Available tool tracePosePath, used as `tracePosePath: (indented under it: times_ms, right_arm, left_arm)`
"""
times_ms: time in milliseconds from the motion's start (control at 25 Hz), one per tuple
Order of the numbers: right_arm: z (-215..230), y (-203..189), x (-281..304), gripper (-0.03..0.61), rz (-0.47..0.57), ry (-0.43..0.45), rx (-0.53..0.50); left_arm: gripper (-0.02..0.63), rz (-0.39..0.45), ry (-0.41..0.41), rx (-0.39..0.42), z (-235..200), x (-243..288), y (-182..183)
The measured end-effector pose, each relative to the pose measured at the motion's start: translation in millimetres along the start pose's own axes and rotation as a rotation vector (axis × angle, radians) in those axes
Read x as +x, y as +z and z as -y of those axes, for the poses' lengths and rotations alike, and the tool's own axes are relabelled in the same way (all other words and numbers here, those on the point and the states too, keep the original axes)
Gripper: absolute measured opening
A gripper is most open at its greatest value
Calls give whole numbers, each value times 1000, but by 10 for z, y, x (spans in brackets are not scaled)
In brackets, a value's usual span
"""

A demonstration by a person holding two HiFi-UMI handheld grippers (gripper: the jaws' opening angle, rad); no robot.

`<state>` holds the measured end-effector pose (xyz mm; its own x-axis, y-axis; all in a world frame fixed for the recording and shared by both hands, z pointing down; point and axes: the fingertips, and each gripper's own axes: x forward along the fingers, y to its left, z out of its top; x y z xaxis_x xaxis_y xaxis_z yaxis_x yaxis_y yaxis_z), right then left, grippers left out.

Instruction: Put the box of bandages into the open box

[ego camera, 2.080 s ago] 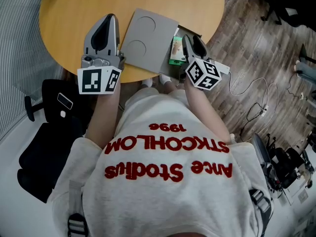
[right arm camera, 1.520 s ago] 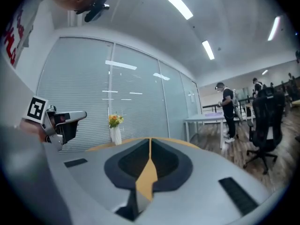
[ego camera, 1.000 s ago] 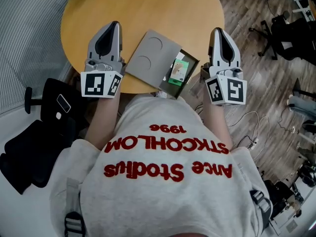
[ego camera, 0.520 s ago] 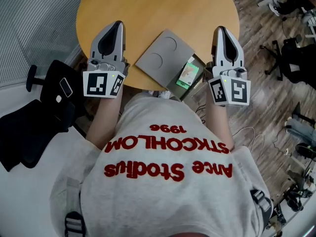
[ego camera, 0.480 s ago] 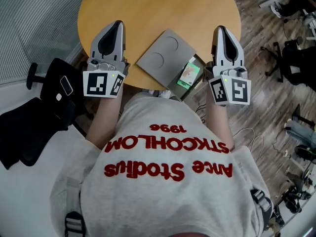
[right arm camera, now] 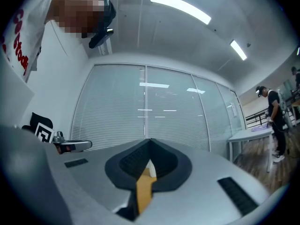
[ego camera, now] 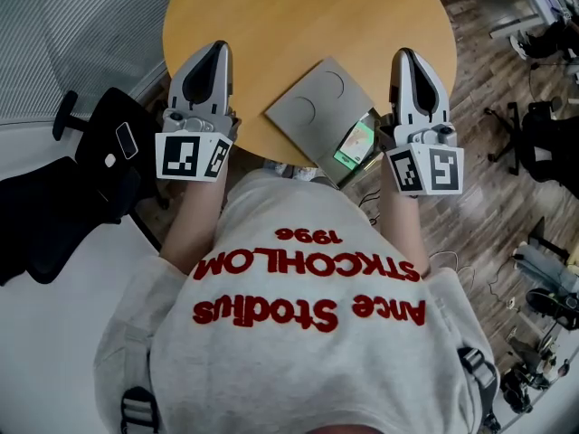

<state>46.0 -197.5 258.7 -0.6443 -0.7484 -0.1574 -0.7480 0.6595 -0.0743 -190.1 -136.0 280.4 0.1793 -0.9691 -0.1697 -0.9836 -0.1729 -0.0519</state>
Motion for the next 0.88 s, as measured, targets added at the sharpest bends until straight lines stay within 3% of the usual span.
tracePosePath:
  times_ms: [880]
  right_arm:
    - [57,146,-119,6,27,-43,-22]
  left_arm:
    - [6,36,-30,-8,111,71,102]
